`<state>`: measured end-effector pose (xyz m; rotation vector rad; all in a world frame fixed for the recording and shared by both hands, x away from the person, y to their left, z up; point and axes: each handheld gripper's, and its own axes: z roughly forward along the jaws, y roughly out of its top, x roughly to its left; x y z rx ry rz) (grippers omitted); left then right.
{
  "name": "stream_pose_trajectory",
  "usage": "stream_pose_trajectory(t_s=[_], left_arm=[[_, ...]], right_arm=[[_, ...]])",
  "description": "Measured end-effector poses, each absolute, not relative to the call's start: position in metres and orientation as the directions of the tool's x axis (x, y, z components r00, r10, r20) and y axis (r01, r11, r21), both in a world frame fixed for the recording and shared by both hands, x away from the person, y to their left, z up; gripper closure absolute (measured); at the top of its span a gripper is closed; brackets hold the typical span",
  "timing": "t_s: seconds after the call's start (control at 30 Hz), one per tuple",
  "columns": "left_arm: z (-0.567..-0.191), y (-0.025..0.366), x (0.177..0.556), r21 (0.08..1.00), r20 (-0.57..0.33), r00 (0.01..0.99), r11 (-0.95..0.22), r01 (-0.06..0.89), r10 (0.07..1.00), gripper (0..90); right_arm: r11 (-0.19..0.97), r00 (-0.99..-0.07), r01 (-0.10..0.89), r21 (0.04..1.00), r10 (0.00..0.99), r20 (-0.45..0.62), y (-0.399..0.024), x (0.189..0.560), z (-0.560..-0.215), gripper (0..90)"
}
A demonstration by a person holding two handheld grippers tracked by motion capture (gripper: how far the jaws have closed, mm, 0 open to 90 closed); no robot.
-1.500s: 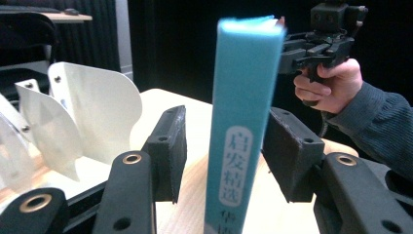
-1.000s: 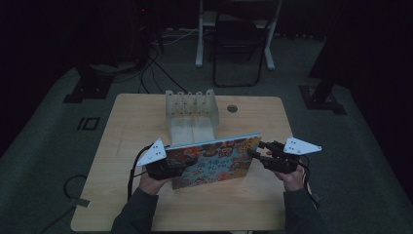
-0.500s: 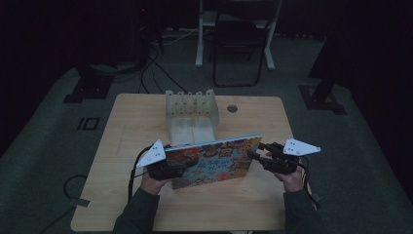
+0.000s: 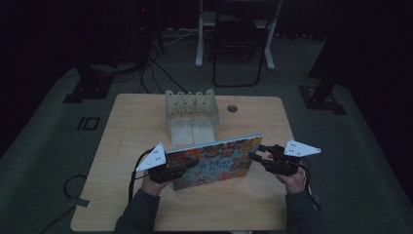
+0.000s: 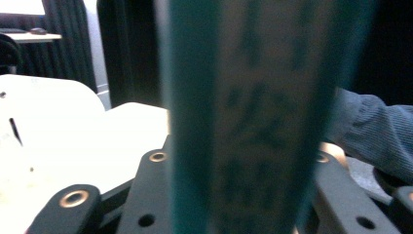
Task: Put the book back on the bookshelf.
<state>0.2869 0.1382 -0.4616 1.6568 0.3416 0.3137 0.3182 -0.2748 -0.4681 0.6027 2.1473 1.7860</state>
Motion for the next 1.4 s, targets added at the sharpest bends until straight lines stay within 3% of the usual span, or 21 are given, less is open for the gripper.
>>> stream_pose_trajectory(t_s=[0.4, 0.77, 1.4], left_arm=[[-0.466, 0.136, 0.286, 0.995, -0.013, 0.935, -0.087, 0.047, 0.355, 74.1], [-0.467, 0.128, 0.278, 0.994, 0.056, 0.919, -0.113, -0.013, 0.391, 76.3], [-0.474, 0.129, 0.279, 0.996, 0.01, 0.917, -0.087, 0.027, 0.398, 68.9]], right_arm=[[0.158, -0.843, 0.179, 0.971, 0.534, 0.068, -0.291, 0.316, -0.484, 56.1], [0.165, -0.806, 0.226, 0.96, 0.585, 0.09, -0.302, 0.311, -0.497, 53.8], [0.251, -0.774, 0.284, 0.925, 0.629, 0.067, -0.302, 0.303, -0.522, 51.8]])
